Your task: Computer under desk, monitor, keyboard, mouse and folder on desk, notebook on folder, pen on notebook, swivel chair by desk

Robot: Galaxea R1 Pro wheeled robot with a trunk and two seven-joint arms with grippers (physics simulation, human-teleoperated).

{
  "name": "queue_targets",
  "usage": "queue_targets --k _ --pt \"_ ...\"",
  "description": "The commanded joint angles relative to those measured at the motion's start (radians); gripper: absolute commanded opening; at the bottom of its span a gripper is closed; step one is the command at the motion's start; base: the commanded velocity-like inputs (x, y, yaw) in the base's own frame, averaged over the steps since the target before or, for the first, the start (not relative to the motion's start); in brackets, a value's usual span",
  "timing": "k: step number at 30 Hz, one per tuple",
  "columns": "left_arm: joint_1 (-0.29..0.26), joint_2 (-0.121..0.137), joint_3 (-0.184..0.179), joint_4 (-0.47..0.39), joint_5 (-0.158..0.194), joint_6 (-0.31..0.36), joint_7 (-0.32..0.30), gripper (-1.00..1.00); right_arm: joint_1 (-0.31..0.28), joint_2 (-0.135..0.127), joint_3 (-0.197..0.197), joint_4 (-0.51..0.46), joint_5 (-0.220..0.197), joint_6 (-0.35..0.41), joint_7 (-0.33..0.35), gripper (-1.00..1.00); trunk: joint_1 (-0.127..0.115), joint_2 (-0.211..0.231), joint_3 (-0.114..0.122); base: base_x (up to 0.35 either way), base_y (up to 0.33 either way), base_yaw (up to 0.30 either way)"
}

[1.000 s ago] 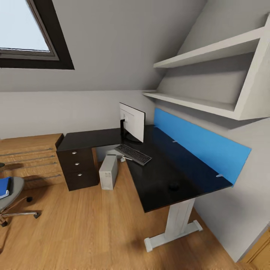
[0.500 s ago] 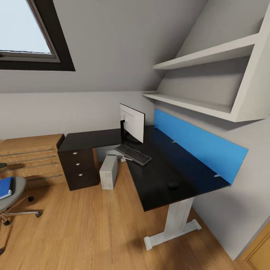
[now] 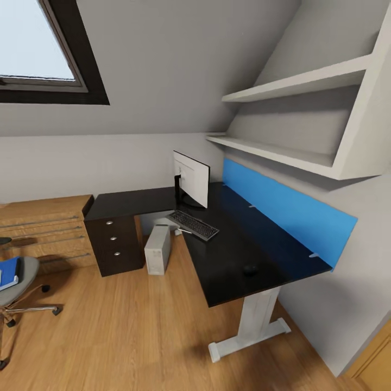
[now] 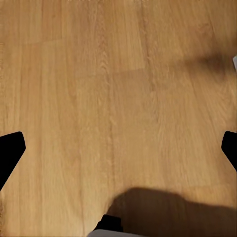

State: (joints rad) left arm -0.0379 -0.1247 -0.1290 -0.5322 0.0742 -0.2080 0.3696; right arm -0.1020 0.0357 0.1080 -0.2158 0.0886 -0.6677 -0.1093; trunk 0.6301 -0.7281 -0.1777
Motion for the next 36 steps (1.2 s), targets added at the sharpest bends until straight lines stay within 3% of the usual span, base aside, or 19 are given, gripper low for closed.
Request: queue_targets --k 1,10,15,19,23,24,26,28,30,32,34,36 --pt "-0.001 0.001 -0.008 0.001 0.008 -0.004 0.008 1.00 -0.001 -0.001 0.004 0.000 0.010 -0.006 -0.010 1.00 -0.004 0.006 0.002 0.000 0.000 0.000" --pt "-0.001 0.002 -0.009 0.004 0.007 -0.001 0.008 1.00 -0.001 0.000 0.001 -0.028 0.007 -0.057 -0.015 1.00 -0.038 0.069 0.030 0.000 0.000 0.000" --pt "-0.001 0.003 -0.009 0.004 0.007 -0.001 0.008 1.00 -0.002 0.000 -0.036 -0.206 -0.030 -0.043 -0.063 1.00 -0.057 0.104 0.045 0.000 0.000 0.000" --pt "-0.001 0.003 -0.011 -0.012 0.006 -0.001 0.010 1.00 -0.003 -0.002 -0.066 -0.371 -0.062 0.033 -0.100 1.00 -0.061 0.111 0.048 0.000 0.000 0.000" --pt "-0.001 0.005 -0.012 -0.124 0.006 0.001 0.022 1.00 -0.043 -0.004 -0.077 -0.515 -0.074 0.209 -0.115 1.00 -0.061 0.111 0.048 0.000 0.000 0.000" --pt "-0.001 0.010 -0.011 -0.170 0.006 0.002 0.025 1.00 -0.075 -0.004 -0.078 -0.567 -0.076 0.295 -0.117 1.00 -0.061 0.111 0.048 0.000 0.000 0.000" --pt "-0.002 0.015 -0.012 -0.215 0.005 0.003 0.028 1.00 -0.107 -0.005 -0.080 -0.614 -0.077 0.379 -0.118 1.00 -0.061 0.111 0.048 0.000 0.000 0.000" --pt "-0.002 0.022 -0.011 -0.332 0.004 0.014 0.028 1.00 -0.175 -0.004 -0.082 -0.696 -0.078 0.531 -0.121 1.00 -0.061 0.111 0.048 0.000 0.000 0.000" --pt "-0.004 0.024 -0.011 -0.398 0.003 0.036 0.028 1.00 -0.214 -0.002 -0.083 -0.725 -0.079 0.597 -0.128 1.00 -0.061 0.111 0.048 0.000 0.000 0.000" --pt "-0.012 0.024 -0.011 -0.495 0.003 0.110 0.029 1.00 -0.287 -0.001 -0.084 -0.752 -0.080 0.683 -0.156 1.00 -0.061 0.111 0.048 0.000 0.000 0.000" --pt "-0.048 0.023 -0.010 -0.606 0.004 0.265 0.031 1.00 -0.399 0.000 -0.085 -0.765 -0.082 0.780 -0.203 1.00 -0.061 0.111 0.048 0.000 0.000 0.000" --pt "-0.076 0.022 -0.010 -0.646 0.005 0.344 0.032 1.00 -0.455 0.001 -0.085 -0.764 -0.084 0.826 -0.220 1.00 -0.061 0.111 0.048 0.000 0.000 0.000"
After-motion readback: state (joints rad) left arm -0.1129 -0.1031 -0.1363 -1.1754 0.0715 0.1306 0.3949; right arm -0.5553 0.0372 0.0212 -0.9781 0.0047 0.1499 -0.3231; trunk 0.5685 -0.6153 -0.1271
